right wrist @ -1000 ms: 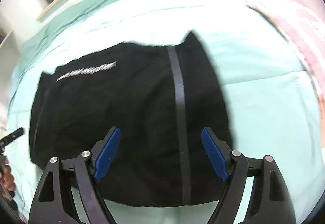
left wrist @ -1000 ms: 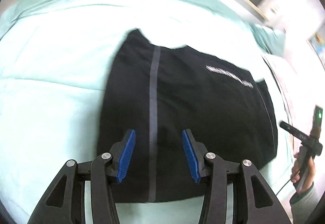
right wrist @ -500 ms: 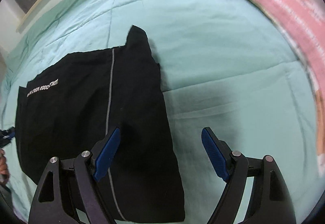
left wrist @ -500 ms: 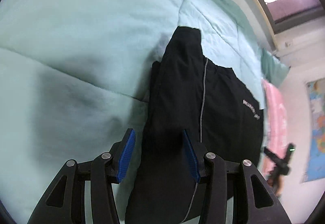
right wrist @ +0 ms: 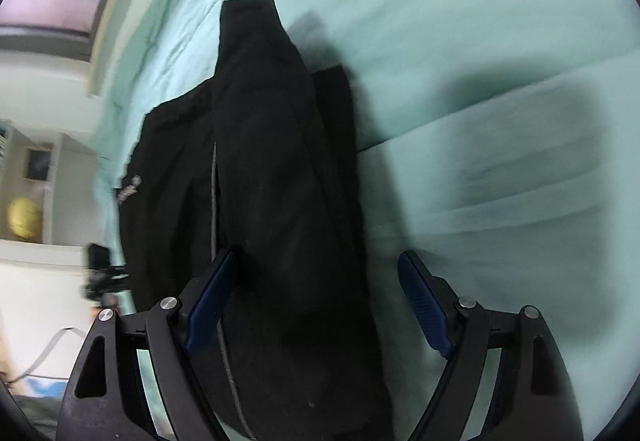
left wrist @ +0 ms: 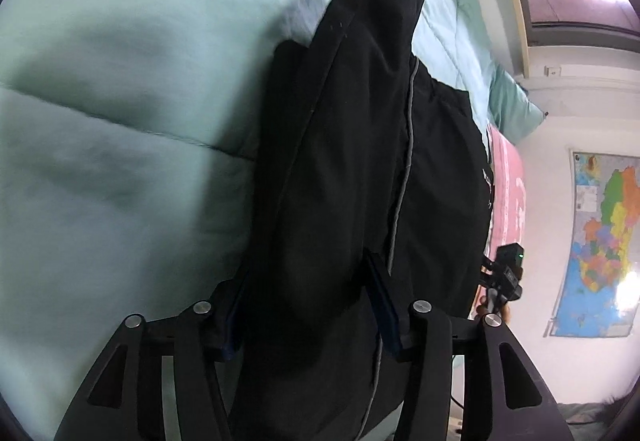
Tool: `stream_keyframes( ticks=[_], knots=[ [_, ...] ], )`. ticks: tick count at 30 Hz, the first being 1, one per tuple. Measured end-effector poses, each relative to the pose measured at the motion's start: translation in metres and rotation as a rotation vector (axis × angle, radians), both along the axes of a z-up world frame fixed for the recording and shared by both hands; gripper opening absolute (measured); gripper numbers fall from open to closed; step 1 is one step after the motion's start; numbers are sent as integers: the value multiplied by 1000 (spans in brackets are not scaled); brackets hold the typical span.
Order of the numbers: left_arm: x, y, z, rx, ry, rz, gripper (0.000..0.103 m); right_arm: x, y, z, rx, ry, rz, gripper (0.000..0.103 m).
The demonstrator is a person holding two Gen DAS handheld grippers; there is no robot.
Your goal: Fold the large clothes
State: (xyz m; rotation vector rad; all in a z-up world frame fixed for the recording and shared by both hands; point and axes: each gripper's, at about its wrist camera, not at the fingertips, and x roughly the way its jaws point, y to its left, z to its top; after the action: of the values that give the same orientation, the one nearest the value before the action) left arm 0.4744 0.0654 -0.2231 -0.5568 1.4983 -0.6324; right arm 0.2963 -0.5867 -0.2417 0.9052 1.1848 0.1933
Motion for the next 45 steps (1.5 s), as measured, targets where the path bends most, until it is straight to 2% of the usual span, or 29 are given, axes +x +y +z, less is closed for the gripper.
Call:
stream_keyframes(
  ticks=[1, 6, 8, 9, 12, 15, 17, 19, 20, 21, 22, 23, 25, 32, 36, 41, 45],
  knots=[
    [1, -3, -3, -8, 3, -1, 58, 2, 0, -8, 43, 3, 2, 89],
    [4, -11, -13, -72, 18, 19, 58, 3, 0, -27, 122, -13, -22, 95],
    [-1, -11, -8, -130, -7, 16, 53, 3, 4, -25, 141, -37, -3, 86],
    [-5, -10, -3, -188, -20, 12, 50, 6, 12, -28, 189, -63, 20, 73],
    [-10, -7, 1, -276, -13, 22, 49, 1, 14, -23, 199, -82, 40, 71],
    [-6, -13, -15, -246, 26, 35, 49, 9, 17, -34, 238, -68, 45, 74],
    [-2, -18, -28, -256, 74, 66, 49, 22, 24, -44, 276, -63, 46, 75],
    [-4, -21, -30, -242, 78, 91, 50, 33, 29, -46, 288, -63, 45, 78],
    [-5, -23, -26, -229, 67, 101, 50, 35, 32, -43, 279, -71, 46, 76],
    [-9, -25, -20, -211, 42, 105, 47, 34, 35, -39, 265, -82, 53, 68],
    [-14, -26, -13, -195, 12, 103, 41, 33, 36, -34, 255, -93, 57, 57],
    [-20, -28, -4, -188, -17, 101, 32, 29, 38, -27, 248, -114, 54, 54],
    [-30, -33, 14, -193, -69, 95, 26, 20, 41, -9, 232, -149, 49, 45],
    [-92, -49, 102, -248, -244, 60, 23, -19, 74, 82, 130, -298, 115, 41],
    [-131, -52, 143, -252, -318, 48, 23, -54, 91, 128, 72, -341, 152, 41],
    [-176, -26, 174, -267, -360, 27, 23, -93, 104, 166, 58, -380, 143, 41],
    [-207, -10, 178, -274, -366, 20, 23, -130, 113, 183, 45, -380, 142, 41]
  ],
)
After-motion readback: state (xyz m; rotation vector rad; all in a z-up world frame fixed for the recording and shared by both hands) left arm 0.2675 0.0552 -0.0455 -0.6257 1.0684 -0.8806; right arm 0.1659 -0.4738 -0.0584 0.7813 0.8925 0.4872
